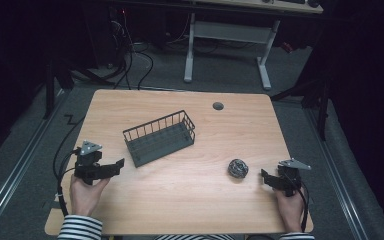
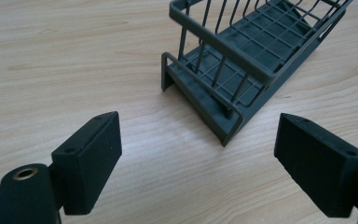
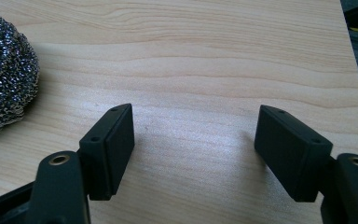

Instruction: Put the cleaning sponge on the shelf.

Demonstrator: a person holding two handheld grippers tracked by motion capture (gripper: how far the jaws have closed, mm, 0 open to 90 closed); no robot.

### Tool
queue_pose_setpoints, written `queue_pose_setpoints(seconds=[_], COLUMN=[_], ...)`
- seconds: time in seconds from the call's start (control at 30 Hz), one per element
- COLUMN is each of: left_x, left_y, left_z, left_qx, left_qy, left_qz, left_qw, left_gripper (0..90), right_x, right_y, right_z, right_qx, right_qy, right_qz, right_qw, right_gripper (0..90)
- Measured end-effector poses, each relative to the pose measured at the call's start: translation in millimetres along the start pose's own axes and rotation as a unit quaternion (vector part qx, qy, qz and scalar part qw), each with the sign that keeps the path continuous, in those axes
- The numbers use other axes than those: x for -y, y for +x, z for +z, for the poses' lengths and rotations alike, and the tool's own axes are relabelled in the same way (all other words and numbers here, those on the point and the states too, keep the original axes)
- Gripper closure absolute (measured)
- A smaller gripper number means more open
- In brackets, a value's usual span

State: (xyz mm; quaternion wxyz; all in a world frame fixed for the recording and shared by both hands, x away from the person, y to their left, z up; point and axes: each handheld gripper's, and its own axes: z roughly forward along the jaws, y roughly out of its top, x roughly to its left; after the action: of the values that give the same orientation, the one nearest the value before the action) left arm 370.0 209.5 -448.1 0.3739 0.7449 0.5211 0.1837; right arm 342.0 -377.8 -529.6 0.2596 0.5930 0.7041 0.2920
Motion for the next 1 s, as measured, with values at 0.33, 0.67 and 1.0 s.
queue_pose_setpoints(seconds=[0.33,0.67,1.0], left_x=[-36.4,-60.1,-65.8], left_y=[-4.9,-11.5,-10.1], left_z=[8.5,34.0,55.7], left_qx=[0.011,-0.011,-0.036], left_qy=[0.010,0.036,0.061], left_qz=[0.009,0.021,0.025], left_qw=[0.9998,0.9991,0.9972], left_gripper=[15.4,21.1,28.2], right_x=[0.1,0.2,0.3], right_y=[0.0,-0.1,-0.3], right_z=[0.0,-0.1,0.1], right_qx=[0.000,0.000,-0.001], right_qy=[-0.001,-0.001,-0.002], right_qz=[-0.001,-0.001,-0.002], right_qw=[1.0000,1.0000,1.0000], right_gripper=[28.7,28.7,28.8])
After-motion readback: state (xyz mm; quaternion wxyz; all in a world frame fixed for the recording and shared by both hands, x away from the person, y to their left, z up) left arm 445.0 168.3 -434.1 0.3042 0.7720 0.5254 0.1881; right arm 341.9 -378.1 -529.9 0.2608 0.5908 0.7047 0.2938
